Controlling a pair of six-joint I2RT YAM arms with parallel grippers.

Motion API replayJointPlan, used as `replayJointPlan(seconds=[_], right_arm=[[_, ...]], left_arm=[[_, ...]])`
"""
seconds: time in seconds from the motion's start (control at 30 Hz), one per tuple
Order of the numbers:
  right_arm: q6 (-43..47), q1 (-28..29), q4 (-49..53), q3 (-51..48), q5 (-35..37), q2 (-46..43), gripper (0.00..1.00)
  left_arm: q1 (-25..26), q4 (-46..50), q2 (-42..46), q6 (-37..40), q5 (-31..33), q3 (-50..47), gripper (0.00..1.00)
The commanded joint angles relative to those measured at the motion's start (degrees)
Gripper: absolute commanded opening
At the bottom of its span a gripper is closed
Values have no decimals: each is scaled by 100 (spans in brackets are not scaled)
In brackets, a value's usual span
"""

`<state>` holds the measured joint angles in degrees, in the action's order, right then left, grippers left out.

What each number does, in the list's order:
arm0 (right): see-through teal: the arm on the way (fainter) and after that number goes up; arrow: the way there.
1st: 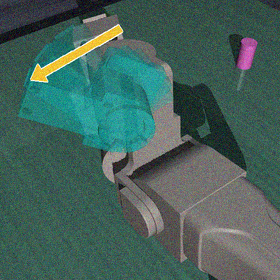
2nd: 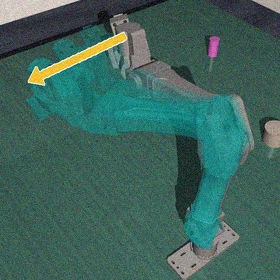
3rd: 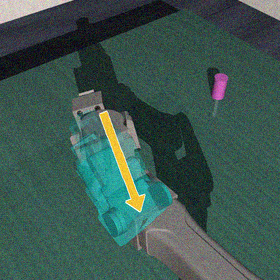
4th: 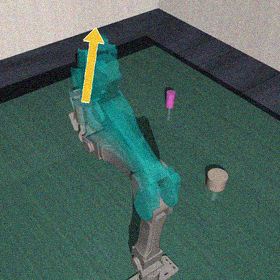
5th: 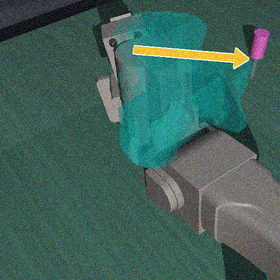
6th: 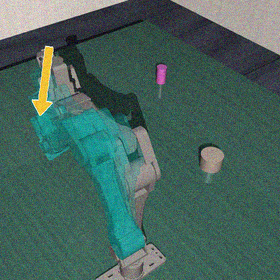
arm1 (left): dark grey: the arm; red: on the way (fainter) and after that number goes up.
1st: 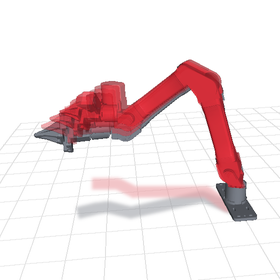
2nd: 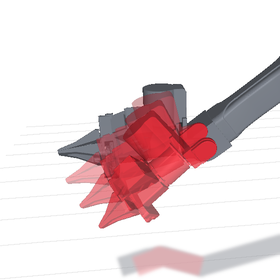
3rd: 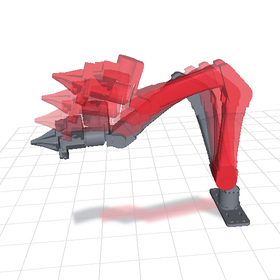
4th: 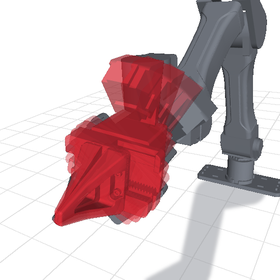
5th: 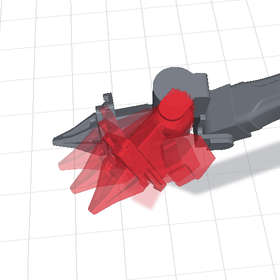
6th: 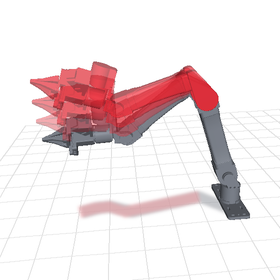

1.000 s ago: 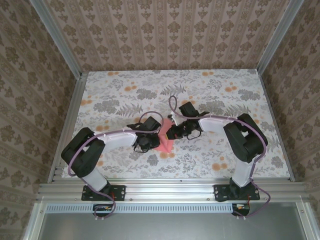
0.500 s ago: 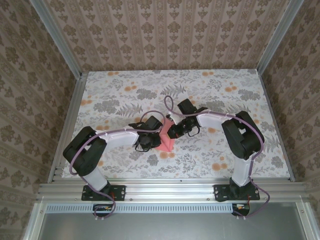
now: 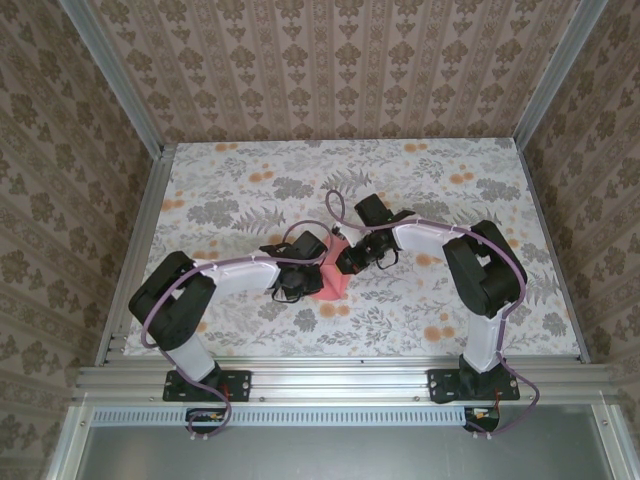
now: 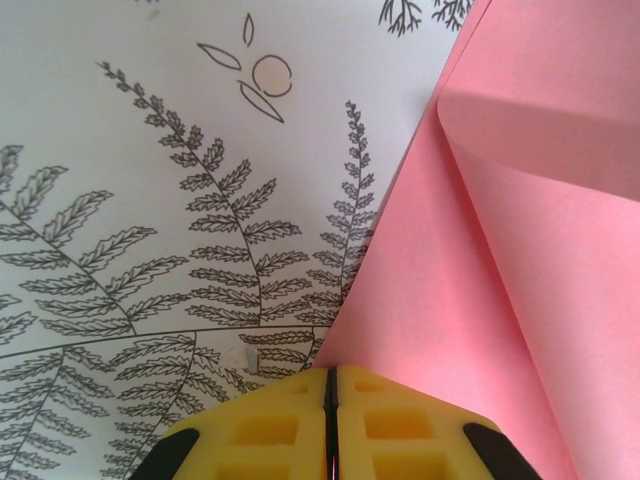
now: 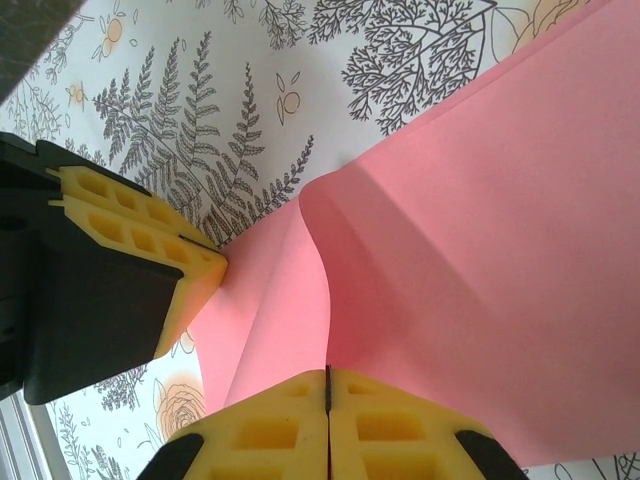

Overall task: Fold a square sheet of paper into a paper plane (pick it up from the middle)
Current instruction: Fold the triangle a second time at the center of the table.

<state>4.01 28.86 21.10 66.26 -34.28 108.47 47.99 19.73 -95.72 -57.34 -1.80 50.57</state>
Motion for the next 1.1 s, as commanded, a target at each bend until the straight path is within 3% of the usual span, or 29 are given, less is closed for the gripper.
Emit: replayJointPlan(seconds=[0.0,0.2,0.5,1.07], right_arm=[[254,-20,60,-186,-160,-140,9],[21,-15,67,-331,-963,-159,10],[89,-52,87,-364,61,-277,10],[123,-46,9,-288,472,-234,10]], left_arm=[[41,515,-463,144,149,-197,10],[46,552,-482,180,152,-139,10],[57,585,-474,188,156,-138,10],[68,628,-456,206,180,-130,10]])
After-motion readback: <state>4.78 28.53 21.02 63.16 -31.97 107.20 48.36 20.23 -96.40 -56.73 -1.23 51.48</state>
